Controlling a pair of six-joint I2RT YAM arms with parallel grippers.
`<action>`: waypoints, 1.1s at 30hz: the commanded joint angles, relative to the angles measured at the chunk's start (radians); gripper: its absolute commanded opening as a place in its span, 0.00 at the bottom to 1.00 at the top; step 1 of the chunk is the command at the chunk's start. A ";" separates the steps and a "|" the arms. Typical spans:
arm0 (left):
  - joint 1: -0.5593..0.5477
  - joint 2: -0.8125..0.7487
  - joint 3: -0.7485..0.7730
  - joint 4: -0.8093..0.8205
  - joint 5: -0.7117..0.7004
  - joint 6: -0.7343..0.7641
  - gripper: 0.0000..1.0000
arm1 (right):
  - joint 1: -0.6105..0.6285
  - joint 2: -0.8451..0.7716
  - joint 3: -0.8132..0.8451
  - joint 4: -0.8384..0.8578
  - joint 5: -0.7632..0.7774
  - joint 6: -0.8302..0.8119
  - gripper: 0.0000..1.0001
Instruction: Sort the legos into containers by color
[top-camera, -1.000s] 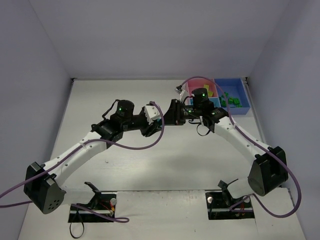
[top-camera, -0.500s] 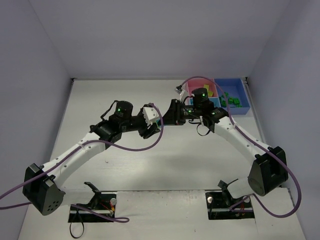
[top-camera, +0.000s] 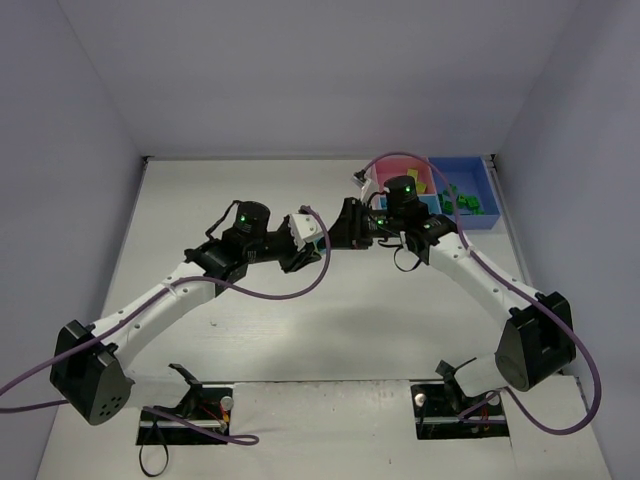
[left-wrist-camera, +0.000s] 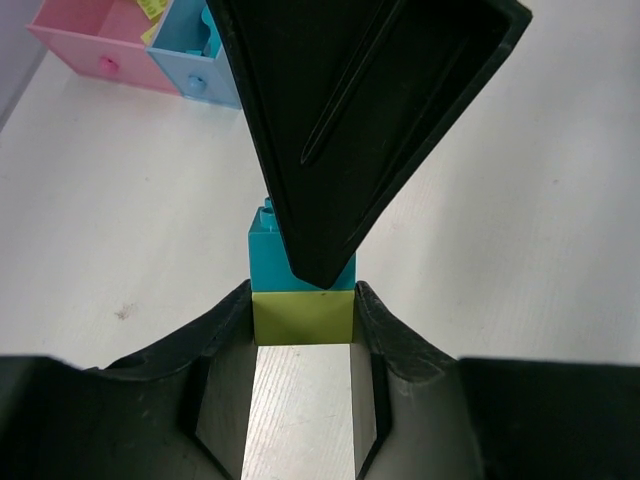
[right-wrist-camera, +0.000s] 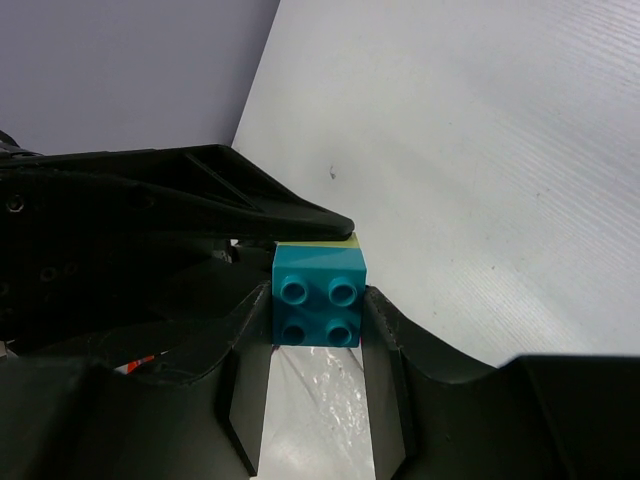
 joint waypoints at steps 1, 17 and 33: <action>0.008 0.004 0.008 0.058 -0.008 -0.017 0.00 | -0.026 -0.016 0.027 0.053 -0.056 -0.021 0.00; 0.026 -0.057 -0.074 0.065 -0.046 -0.054 0.00 | -0.379 0.044 0.177 -0.134 0.256 -0.276 0.06; 0.026 -0.086 -0.077 0.092 -0.037 -0.098 0.00 | -0.419 0.343 0.297 -0.067 0.744 -0.348 0.62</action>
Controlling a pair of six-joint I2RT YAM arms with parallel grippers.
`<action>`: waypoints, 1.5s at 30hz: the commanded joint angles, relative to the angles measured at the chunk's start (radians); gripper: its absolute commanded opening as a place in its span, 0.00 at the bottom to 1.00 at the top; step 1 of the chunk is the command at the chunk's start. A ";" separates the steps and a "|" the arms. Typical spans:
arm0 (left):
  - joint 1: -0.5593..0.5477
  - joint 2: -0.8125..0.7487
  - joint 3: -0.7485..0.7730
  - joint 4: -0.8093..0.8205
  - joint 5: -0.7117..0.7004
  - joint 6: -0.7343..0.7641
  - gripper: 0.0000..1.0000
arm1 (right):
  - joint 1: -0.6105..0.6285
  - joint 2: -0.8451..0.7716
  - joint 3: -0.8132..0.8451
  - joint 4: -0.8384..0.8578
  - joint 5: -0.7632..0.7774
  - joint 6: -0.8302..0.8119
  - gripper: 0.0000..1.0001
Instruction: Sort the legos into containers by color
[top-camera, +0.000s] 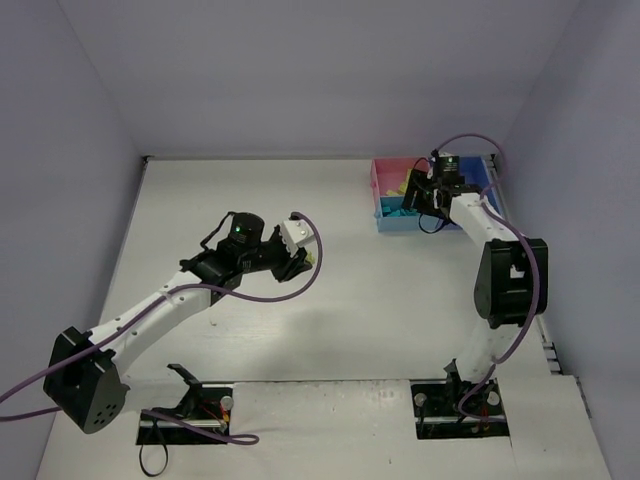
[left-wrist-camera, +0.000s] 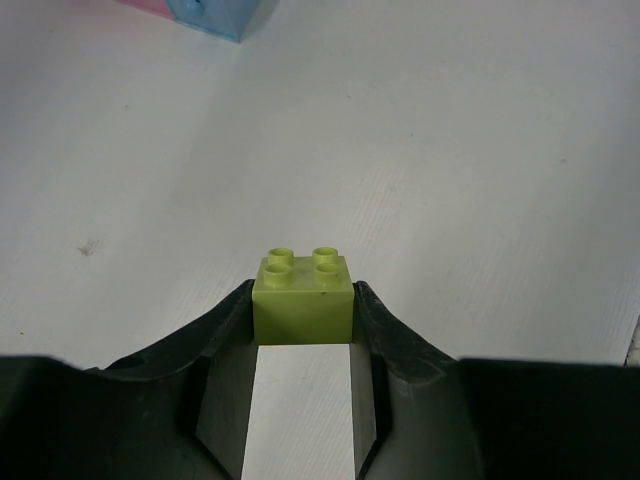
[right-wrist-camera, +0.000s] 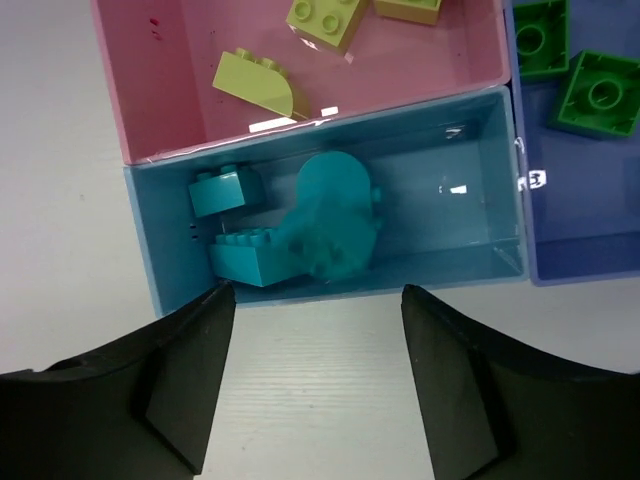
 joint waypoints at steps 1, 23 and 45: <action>0.006 -0.036 0.040 0.069 0.014 -0.008 0.00 | -0.004 -0.036 0.080 0.064 0.048 -0.027 0.65; 0.005 0.027 0.150 0.149 0.080 0.061 0.06 | 0.294 -0.331 -0.051 0.096 -0.761 0.194 0.78; 0.006 0.063 0.210 0.155 0.074 0.065 0.06 | 0.438 -0.325 -0.124 0.190 -0.732 0.243 0.31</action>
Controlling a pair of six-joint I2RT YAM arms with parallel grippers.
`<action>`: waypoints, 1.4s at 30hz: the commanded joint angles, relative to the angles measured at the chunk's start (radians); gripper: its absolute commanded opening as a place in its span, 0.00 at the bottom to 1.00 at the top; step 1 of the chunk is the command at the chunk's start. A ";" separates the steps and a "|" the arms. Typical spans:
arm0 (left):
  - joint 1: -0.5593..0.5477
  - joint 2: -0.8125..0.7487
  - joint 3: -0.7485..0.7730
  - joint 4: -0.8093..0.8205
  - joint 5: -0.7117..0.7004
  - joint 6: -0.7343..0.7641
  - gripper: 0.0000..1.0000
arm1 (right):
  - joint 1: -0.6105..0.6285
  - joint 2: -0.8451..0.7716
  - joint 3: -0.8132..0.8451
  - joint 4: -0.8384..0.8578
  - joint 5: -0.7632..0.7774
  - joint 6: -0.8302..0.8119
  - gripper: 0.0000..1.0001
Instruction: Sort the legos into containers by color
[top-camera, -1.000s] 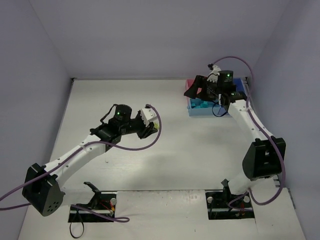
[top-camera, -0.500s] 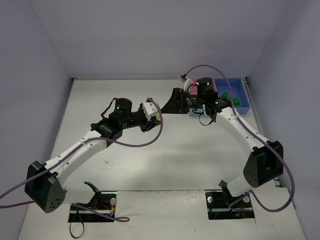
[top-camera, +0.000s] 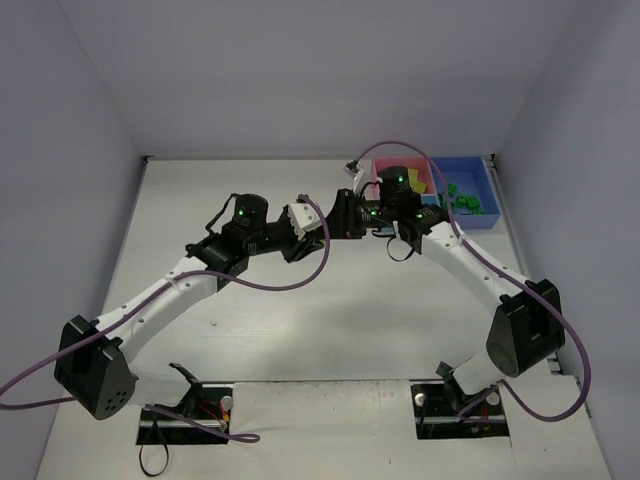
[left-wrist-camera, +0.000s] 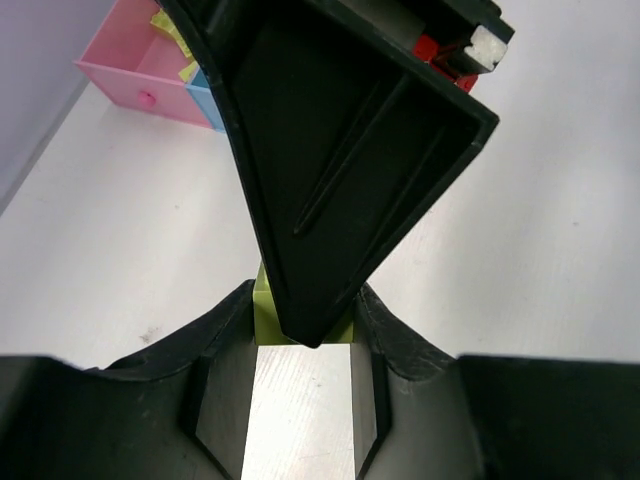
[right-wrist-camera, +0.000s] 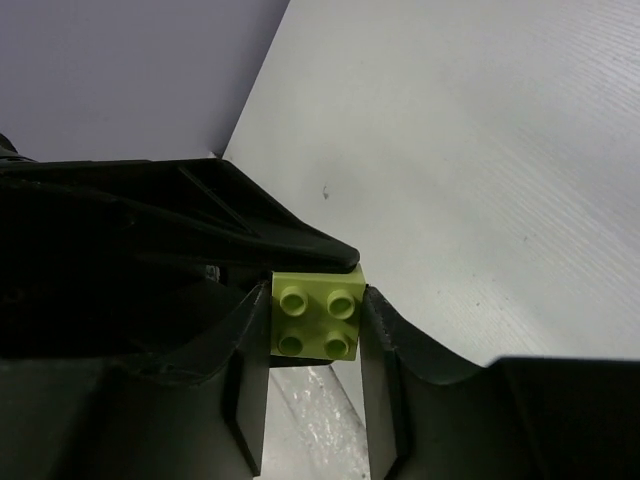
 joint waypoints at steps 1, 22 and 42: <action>0.006 -0.017 0.070 0.088 0.013 0.014 0.06 | 0.014 -0.031 0.000 0.060 -0.012 -0.001 0.23; 0.015 -0.210 -0.071 -0.152 -0.593 -0.469 0.72 | -0.326 0.302 0.407 -0.024 0.771 -0.288 0.05; 0.040 -0.408 -0.103 -0.395 -0.771 -0.704 0.84 | -0.370 0.219 0.379 -0.021 0.815 -0.297 1.00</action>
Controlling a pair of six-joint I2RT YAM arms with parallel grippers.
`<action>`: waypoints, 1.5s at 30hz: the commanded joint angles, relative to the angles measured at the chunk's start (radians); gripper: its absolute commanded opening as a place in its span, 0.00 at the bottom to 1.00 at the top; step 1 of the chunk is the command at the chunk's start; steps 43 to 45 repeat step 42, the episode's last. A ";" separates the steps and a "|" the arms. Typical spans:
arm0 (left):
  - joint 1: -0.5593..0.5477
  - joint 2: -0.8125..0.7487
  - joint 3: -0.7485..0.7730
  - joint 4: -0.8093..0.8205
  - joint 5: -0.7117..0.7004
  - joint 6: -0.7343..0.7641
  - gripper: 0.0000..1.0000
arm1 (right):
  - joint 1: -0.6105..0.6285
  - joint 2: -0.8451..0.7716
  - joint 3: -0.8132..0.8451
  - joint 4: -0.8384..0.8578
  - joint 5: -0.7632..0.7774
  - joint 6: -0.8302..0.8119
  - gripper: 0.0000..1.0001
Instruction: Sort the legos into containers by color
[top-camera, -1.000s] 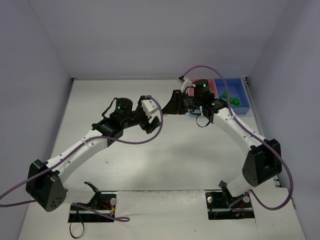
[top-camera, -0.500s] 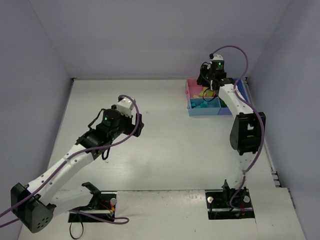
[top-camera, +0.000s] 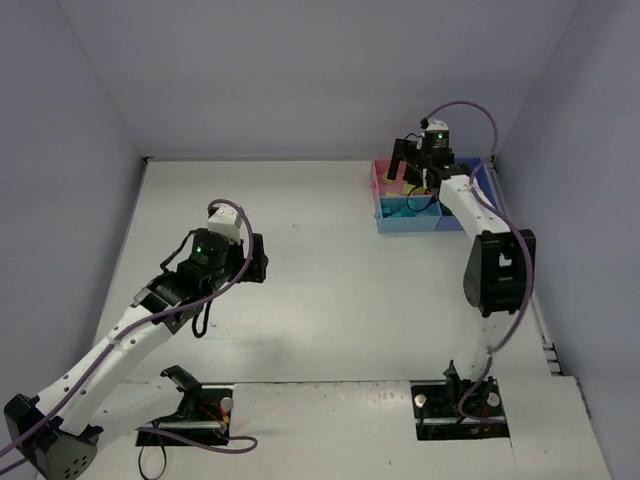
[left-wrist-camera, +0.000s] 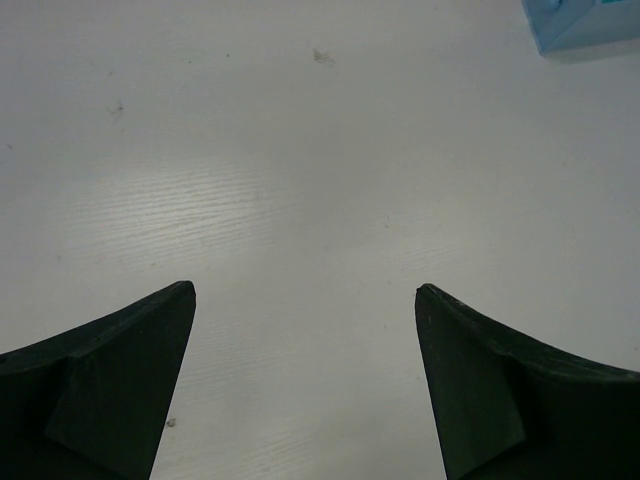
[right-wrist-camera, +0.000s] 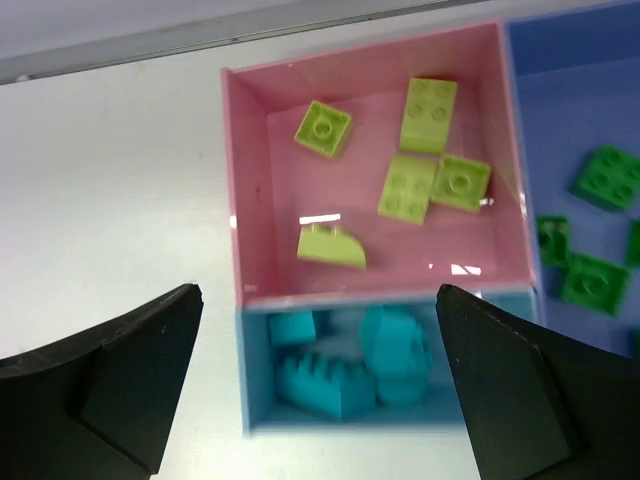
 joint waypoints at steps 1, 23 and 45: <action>0.016 -0.017 0.085 -0.015 -0.052 -0.053 0.84 | -0.002 -0.310 -0.111 0.047 0.034 -0.017 1.00; 0.044 -0.063 0.256 -0.209 -0.150 -0.084 0.84 | -0.003 -1.405 -0.658 -0.233 0.026 -0.025 1.00; 0.044 -0.138 0.240 -0.279 -0.144 -0.127 0.84 | 0.029 -1.442 -0.684 -0.265 0.063 -0.060 1.00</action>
